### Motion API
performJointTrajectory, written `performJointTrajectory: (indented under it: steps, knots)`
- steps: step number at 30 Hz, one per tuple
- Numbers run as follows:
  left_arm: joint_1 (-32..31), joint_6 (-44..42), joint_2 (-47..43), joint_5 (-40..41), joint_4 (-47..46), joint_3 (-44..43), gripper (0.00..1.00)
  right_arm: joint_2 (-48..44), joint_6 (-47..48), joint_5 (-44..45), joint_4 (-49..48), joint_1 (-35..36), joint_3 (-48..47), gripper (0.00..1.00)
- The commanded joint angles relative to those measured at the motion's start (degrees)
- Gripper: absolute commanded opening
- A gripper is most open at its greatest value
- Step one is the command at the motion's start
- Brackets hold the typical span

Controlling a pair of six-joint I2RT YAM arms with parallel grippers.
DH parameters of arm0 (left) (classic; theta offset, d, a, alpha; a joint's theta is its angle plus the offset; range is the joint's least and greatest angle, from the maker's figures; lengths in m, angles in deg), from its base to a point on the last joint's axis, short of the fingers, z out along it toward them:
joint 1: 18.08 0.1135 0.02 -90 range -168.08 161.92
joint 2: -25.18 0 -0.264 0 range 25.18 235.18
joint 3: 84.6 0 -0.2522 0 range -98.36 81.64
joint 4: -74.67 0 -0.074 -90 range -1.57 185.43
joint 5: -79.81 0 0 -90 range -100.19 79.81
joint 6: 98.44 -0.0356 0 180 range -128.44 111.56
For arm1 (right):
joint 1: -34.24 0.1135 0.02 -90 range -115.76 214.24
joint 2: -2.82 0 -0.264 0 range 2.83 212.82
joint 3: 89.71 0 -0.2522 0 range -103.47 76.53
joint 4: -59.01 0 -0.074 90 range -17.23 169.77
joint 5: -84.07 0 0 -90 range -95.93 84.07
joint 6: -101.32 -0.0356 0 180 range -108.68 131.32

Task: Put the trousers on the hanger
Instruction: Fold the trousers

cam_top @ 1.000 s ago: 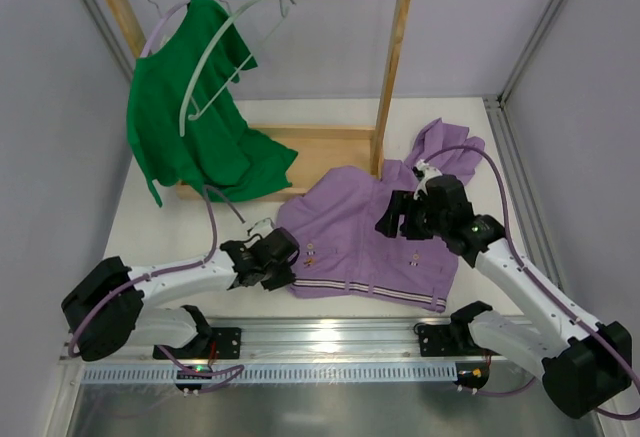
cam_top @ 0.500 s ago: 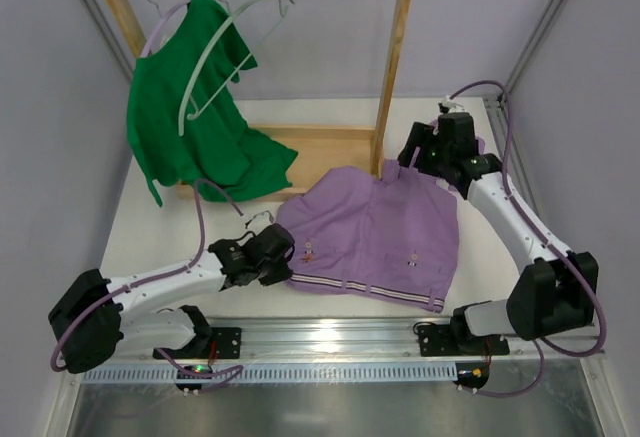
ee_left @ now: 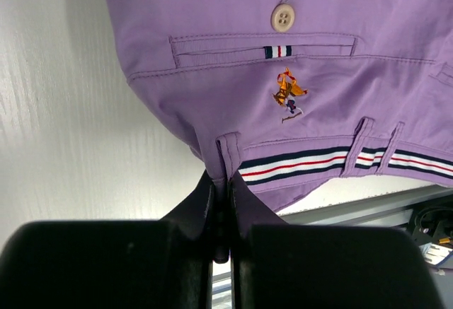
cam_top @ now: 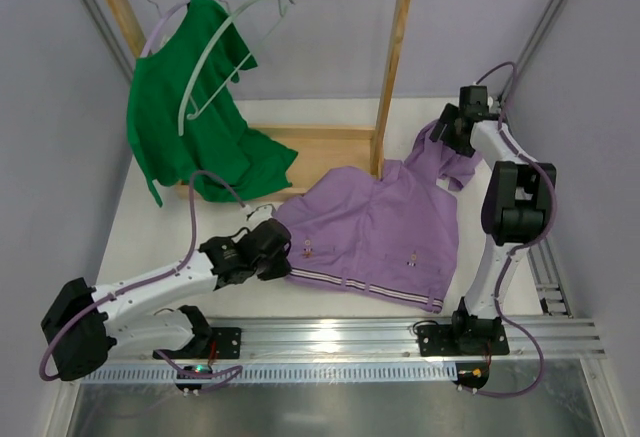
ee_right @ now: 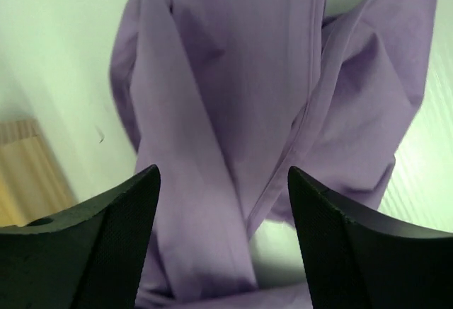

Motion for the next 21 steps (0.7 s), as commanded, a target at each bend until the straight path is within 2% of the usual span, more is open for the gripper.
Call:
performJointTrajectory:
  steps: [1,8,11,12,13,17,21]
  knots:
    - [0.3,-2.4,-2.6,2.0,2.8,-2.9,0.0,5.3,3.3,-4.2,0.1,-0.8,-5.6,0.75]
    - [0.3,-2.9,-4.1,4.0,4.9,-5.4,0.0,7.4,4.3,-10.4,-2.2,-2.3,-9.2,0.53]
    - [0.3,-2.9,-3.4,3.8,3.8,-5.5,0.01,7.5,4.0,-12.7,-2.2,-3.6,-10.1,0.32]
    - [0.3,-3.0,-3.1,3.8,3.8,-5.7,0.0,7.5,4.0,-13.4,-2.0,-3.9,-10.4,0.16]
    - [0.3,-3.0,-2.5,3.8,4.0,-6.0,0.01,7.2,4.0,-13.8,-1.3,-4.2,-10.7,0.05]
    - [0.3,-4.8,-1.6,5.9,6.6,-8.7,0.01,2.9,3.3,-13.1,0.4,-7.1,-9.6,0.04]
    - [0.3,-6.3,-1.5,10.1,11.1,-13.3,0.0,-3.9,0.9,-5.4,8.9,-11.3,-9.1,0.04]
